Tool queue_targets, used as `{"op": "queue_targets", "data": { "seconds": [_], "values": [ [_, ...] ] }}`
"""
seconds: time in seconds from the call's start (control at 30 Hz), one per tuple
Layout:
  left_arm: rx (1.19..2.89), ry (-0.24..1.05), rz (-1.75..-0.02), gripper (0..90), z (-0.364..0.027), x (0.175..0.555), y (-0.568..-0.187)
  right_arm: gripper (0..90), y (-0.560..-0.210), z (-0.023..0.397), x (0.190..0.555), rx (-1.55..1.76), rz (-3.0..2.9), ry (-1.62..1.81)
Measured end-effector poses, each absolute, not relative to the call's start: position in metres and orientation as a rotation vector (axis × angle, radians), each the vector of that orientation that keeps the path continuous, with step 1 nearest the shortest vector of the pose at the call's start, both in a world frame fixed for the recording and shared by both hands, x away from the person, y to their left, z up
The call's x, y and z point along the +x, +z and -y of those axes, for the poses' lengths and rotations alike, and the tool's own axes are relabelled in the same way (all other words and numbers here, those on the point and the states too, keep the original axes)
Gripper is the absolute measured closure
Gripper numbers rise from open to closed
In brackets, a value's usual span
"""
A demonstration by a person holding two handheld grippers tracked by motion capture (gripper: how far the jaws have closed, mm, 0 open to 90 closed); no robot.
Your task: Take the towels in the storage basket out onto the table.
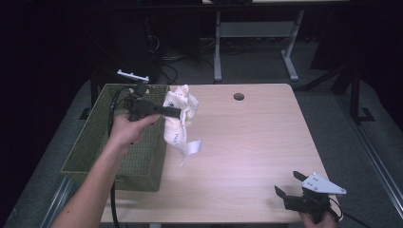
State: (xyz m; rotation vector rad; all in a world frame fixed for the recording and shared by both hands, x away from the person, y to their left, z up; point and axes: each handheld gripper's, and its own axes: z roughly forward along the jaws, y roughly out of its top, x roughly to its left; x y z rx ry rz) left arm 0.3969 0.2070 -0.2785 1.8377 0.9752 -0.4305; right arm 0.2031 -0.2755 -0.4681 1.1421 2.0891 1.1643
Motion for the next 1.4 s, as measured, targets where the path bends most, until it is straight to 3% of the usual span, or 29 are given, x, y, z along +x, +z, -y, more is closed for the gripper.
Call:
{"op": "queue_targets", "data": {
  "seconds": [0.63,1.4],
  "values": [
    [1.909,-0.429,-0.986,72.6,-0.144,0.404,-0.294,13.8,-0.467,0.277,0.202,1.144,-2.080,1.180],
    [2.086,-0.279,-1.049,71.7,-0.085,0.413,-0.330,13.9,-0.465,0.279,0.202,1.144,-2.067,1.200]
  ]
}}
